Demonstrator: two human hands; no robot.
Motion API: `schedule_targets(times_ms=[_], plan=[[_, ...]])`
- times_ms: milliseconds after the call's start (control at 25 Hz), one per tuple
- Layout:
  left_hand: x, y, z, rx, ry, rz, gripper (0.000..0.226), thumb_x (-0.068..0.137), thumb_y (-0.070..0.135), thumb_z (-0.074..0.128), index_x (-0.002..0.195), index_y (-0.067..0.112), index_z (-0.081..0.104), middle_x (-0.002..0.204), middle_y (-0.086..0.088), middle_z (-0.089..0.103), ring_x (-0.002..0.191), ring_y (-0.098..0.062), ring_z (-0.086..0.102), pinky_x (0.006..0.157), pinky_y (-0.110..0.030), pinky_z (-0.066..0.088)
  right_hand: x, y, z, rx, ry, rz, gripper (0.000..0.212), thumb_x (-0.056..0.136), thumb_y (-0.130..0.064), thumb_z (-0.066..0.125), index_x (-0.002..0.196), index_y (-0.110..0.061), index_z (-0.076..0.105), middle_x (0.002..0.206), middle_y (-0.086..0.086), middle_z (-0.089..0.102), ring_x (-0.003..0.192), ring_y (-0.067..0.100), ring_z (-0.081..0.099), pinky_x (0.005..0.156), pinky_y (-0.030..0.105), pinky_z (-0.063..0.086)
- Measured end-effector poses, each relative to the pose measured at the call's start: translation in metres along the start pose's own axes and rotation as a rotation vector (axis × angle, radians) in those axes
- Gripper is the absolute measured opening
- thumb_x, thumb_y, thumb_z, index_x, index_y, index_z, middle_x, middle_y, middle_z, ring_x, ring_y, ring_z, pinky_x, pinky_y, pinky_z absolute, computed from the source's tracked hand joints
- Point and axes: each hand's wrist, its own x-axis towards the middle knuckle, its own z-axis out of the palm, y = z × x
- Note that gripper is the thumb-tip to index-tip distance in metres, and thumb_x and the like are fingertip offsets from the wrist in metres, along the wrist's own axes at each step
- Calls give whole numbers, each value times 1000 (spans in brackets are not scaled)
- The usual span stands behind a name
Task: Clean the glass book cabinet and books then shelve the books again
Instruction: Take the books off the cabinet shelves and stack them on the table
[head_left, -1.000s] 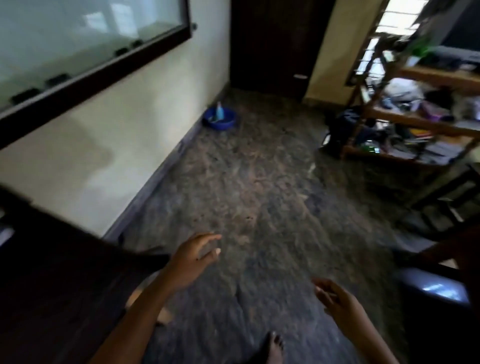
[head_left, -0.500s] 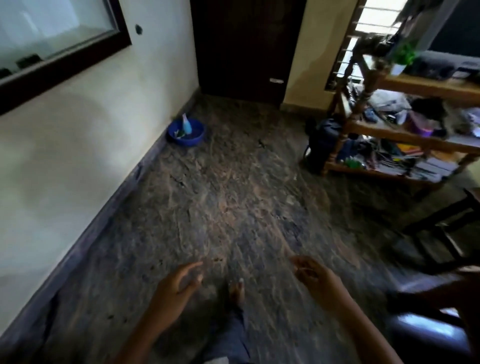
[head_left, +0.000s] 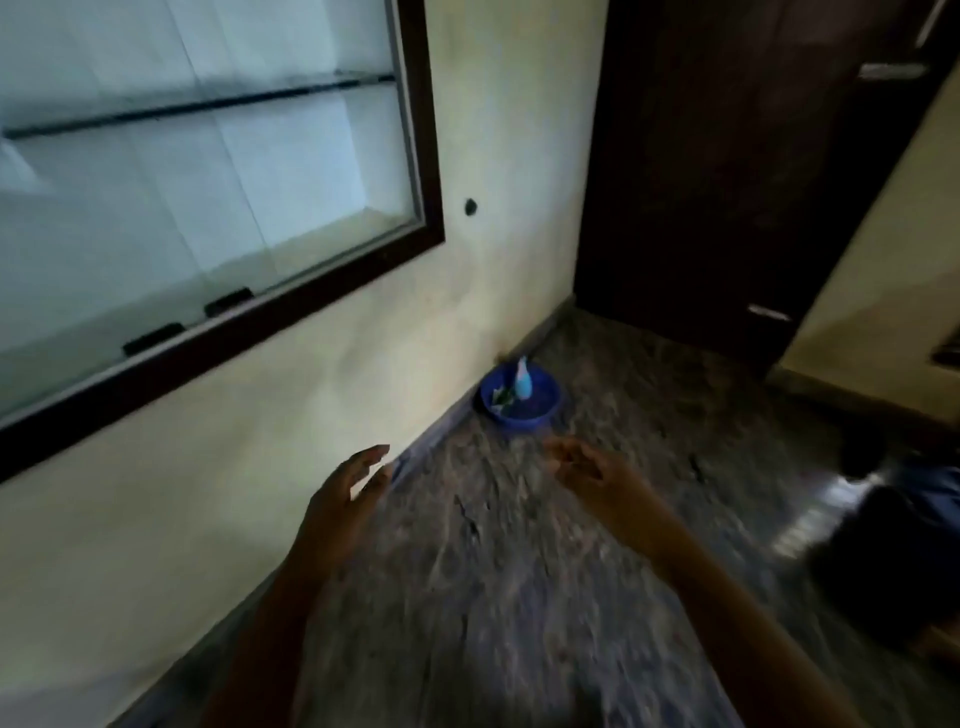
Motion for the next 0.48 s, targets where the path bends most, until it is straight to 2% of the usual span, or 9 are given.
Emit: schedule_targets(times_ms=[40,120,240,360,480], plan=[[36,15,2,11,27,25,35,94,27,52,128,19,55,133,2,54,123,-16,49,98,-25,36,35,8,-13,6,20,-24,19,93,-18,53,100,-36,54,105,-1,62,88,8,58,77,22,46],[105,38,9,42,88,82,36,94,28,51,129,23,52,131,9,50,122,-11,45,96,-23,34,102,22,-43,-24,44,-43,18,93,-20,54,104,-35,56,109,-2,62,95,12,59,86,27,46],[189,67,10,112,205,137,39,90,35,51,129,30,50,131,13,46,125,-10,43,100,-24,33,205,16,-83,2,-4,-73,20,91,-22,56,96,-41,58,111,-2,65,96,12,61,90,30,48],[275,103,-9,229,334,256,52,82,44,48,133,29,45,138,10,43,129,-11,39,106,-28,31,329,-46,-105,31,-87,-230,26,88,-16,60,93,-41,57,100,-10,65,92,6,61,78,16,47],[352,132,-54,463,495,411,54,89,55,44,137,34,32,146,14,26,141,-10,17,115,-34,19,439,-137,-100,28,-147,-480,22,86,-20,62,99,-37,61,100,-20,63,89,-9,59,83,15,44]])
